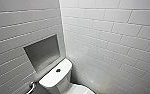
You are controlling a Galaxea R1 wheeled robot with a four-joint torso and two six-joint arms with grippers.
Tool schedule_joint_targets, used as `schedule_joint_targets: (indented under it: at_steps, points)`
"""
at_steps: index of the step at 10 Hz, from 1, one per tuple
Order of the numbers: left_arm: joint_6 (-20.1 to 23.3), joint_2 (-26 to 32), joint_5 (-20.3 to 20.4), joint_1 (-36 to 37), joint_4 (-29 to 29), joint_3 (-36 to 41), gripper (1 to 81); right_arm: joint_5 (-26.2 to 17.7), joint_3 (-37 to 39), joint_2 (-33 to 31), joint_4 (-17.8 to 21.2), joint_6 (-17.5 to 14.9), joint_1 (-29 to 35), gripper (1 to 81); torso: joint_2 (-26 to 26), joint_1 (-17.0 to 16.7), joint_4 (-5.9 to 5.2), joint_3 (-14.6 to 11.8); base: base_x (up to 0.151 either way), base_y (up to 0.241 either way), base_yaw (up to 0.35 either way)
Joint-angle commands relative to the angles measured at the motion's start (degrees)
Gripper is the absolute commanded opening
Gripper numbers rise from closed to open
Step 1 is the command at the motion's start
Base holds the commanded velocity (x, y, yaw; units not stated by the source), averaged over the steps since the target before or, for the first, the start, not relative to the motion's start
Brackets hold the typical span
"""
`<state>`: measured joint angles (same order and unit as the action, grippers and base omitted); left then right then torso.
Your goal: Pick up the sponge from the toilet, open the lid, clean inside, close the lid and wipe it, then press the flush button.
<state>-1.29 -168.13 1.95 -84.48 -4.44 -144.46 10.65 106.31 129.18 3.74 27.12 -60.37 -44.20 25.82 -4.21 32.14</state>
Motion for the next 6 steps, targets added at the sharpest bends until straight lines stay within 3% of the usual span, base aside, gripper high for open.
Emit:
schedule_joint_targets:
  at_steps: [1, 2, 3, 6]
  points:
    - [0.2, 0.1, -3.8, 0.3, 0.3, -0.2, 81.1, -2.7, 1.2, -0.7, -0.6, 0.4, 4.7, 81.1, -5.6, 3.6, 0.0, 5.3, 0.0, 0.0, 0.0]
    - [0.2, -0.2, -3.8, 0.3, 0.3, -0.4, 81.1, -2.7, 1.9, -0.2, -0.6, 0.5, 4.7, 81.1, -12.8, 8.2, 0.0, 11.3, 0.0, 0.0, 0.0]
    - [0.2, -0.3, -3.9, 0.3, 0.3, -0.4, 81.1, -2.7, 2.0, -0.3, -0.5, 0.5, 4.8, 81.1, -8.9, 5.7, 0.0, 7.5, 0.0, 0.0, 0.0]
    - [0.2, -0.3, -4.1, -2.5, 0.3, -0.4, 81.1, -2.6, 1.8, -0.8, -0.2, 0.6, 5.5, 81.1, -14.7, 9.4, 0.0, 13.3, 0.0, 0.0, 0.0]
